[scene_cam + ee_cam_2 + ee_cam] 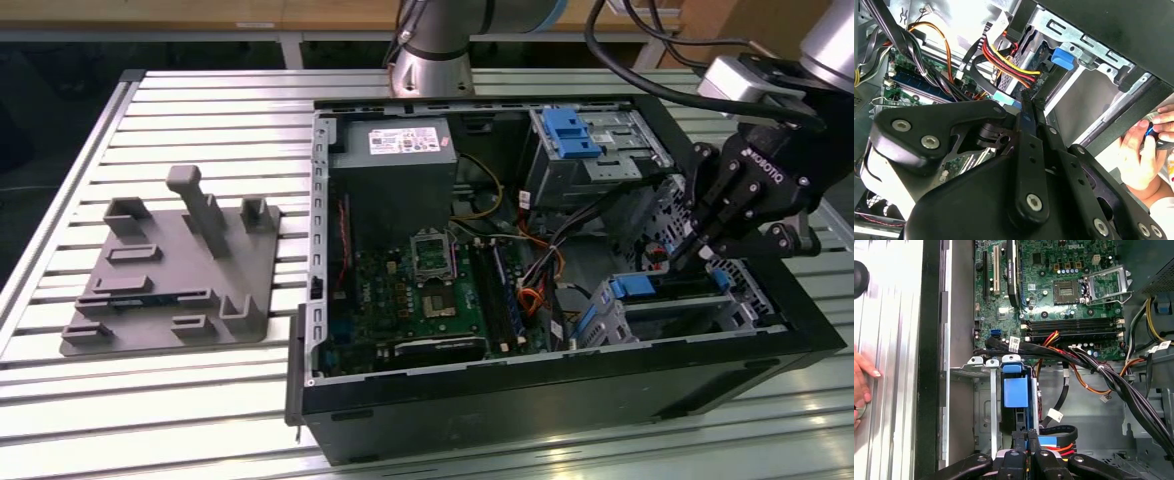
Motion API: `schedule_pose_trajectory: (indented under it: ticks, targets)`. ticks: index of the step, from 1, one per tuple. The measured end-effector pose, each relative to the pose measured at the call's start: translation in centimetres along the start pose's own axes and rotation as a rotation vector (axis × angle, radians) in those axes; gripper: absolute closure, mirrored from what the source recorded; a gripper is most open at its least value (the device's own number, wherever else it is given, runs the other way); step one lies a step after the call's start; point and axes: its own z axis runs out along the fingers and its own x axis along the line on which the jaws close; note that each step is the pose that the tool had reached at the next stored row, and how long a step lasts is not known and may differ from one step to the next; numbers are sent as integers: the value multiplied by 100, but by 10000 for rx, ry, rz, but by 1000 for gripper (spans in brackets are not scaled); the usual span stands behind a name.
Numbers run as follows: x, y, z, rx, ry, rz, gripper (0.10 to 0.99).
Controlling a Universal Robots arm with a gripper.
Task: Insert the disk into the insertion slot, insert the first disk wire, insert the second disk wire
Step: 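Insert the second disk wire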
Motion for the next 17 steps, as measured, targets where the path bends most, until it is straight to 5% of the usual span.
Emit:
schedule_pose_trajectory:
  ticks: [17]
  targets:
    - [-3,-13,30,0,-2,0,945]
